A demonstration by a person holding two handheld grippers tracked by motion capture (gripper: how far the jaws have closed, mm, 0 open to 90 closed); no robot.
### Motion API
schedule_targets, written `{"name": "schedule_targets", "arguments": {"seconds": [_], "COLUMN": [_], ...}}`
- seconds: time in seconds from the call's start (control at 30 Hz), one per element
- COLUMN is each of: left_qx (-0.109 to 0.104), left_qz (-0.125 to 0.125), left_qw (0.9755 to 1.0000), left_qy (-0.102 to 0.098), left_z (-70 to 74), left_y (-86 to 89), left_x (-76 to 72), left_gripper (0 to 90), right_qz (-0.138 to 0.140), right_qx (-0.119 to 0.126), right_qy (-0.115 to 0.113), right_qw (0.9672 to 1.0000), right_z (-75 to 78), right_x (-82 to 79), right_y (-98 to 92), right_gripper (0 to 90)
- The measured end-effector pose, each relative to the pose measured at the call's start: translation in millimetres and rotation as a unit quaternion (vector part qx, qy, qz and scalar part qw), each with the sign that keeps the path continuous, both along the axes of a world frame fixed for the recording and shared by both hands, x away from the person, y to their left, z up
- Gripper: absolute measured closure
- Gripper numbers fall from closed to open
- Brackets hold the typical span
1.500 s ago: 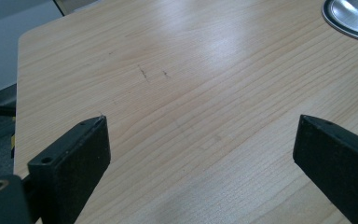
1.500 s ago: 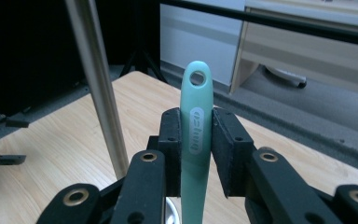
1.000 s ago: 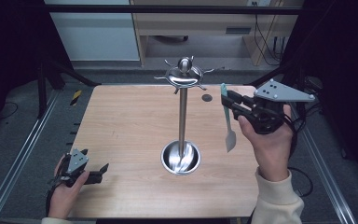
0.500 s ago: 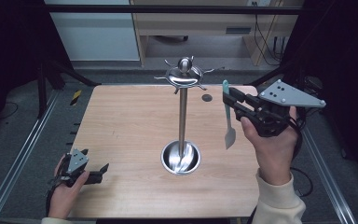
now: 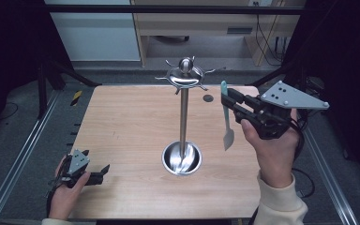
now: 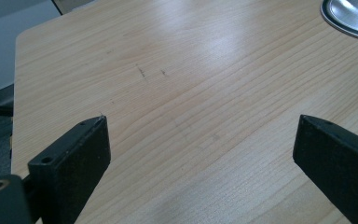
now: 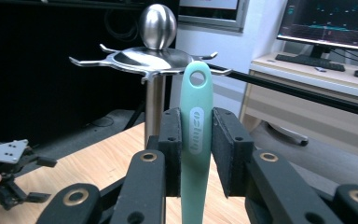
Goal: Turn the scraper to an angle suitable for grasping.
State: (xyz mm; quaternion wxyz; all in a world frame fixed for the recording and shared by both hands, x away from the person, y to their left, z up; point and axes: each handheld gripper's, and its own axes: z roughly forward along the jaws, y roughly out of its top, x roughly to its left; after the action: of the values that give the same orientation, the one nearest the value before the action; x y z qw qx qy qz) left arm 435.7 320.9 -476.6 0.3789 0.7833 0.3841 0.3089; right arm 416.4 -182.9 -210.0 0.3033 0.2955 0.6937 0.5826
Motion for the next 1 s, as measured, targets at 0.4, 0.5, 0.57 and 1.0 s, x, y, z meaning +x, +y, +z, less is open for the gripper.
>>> {"name": "schedule_targets", "arguments": {"seconds": [0.4, 0.5, 0.57, 1.0], "left_qx": [0.000, -0.001, 0.000, 0.000], "left_qz": [-0.001, 0.000, -0.001, -0.002], "left_qw": [1.0000, 1.0000, 1.0000, 1.0000], "left_qy": [0.001, 0.001, 0.001, 0.003], "left_z": [-0.2, -0.2, -0.2, -0.6], "left_y": [-0.1, 0.2, 0.1, -0.7], "left_x": [0.0, 0.0, 0.1, 0.1], "left_gripper": [3.8, 3.8, 3.8, 3.8], "right_qz": [0.025, 0.030, 0.034, 0.052], "right_qx": [0.000, 0.000, 0.002, 0.004], "right_qy": [0.004, 0.005, 0.007, 0.006], "right_qw": [0.9997, 0.9995, 0.9994, 0.9986], "right_z": [-2.4, -2.7, -3.0, -3.7], "right_x": [1.8, 2.1, 2.4, 2.5], "right_y": [8.7, 9.2, 9.3, 15.0], "right_gripper": [74.2, 74.1, 74.2, 74.1]}}
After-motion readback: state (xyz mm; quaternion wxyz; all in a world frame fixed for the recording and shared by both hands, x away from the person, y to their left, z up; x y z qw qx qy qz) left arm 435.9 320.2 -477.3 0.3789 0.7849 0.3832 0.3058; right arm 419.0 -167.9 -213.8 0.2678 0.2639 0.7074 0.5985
